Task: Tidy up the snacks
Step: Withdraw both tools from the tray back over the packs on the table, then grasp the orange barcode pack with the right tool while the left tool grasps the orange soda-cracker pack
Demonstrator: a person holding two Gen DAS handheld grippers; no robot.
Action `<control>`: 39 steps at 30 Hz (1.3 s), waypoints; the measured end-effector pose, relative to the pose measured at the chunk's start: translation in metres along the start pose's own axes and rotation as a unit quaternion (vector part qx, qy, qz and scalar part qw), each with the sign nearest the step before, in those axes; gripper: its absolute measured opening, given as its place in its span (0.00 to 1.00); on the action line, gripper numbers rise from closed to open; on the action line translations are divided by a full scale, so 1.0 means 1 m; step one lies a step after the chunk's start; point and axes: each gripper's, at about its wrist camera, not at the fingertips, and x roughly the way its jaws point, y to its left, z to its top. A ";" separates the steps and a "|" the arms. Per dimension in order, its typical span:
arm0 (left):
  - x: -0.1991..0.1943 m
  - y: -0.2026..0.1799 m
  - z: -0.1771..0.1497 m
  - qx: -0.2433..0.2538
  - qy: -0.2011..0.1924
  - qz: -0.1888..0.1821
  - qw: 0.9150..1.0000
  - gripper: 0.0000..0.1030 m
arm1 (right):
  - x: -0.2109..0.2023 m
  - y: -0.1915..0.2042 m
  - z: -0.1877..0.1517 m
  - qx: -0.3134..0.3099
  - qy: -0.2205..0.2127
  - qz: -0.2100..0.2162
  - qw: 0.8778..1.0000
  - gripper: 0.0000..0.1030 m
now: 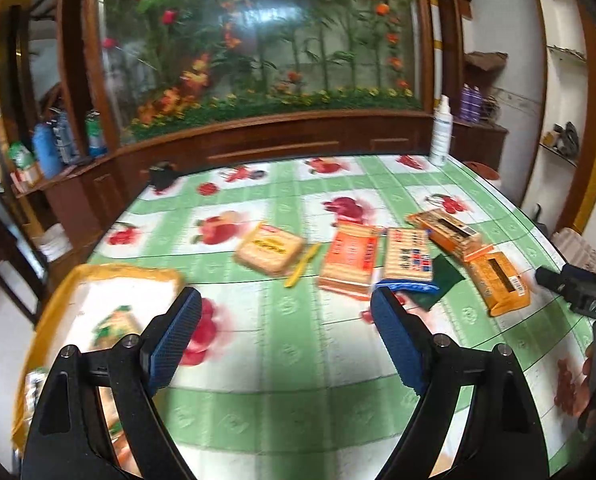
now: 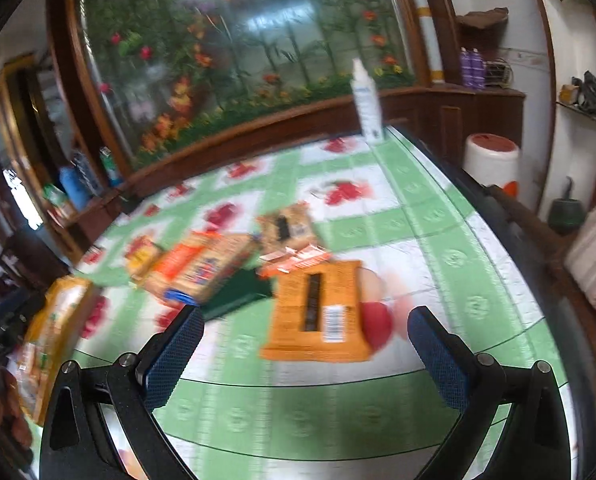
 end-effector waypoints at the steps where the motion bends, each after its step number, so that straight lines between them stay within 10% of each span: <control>1: 0.010 -0.003 0.003 0.001 0.008 -0.009 1.000 0.84 | 0.007 0.000 0.000 -0.007 0.012 -0.012 1.000 1.00; 34: 0.181 -0.059 0.038 0.068 0.141 -0.079 0.985 0.86 | 0.085 0.023 0.008 -0.090 0.083 -0.078 0.989 0.98; 39: 0.181 -0.060 0.037 0.071 0.137 -0.083 0.985 0.86 | 0.099 0.019 0.009 -0.086 0.111 -0.086 0.986 0.81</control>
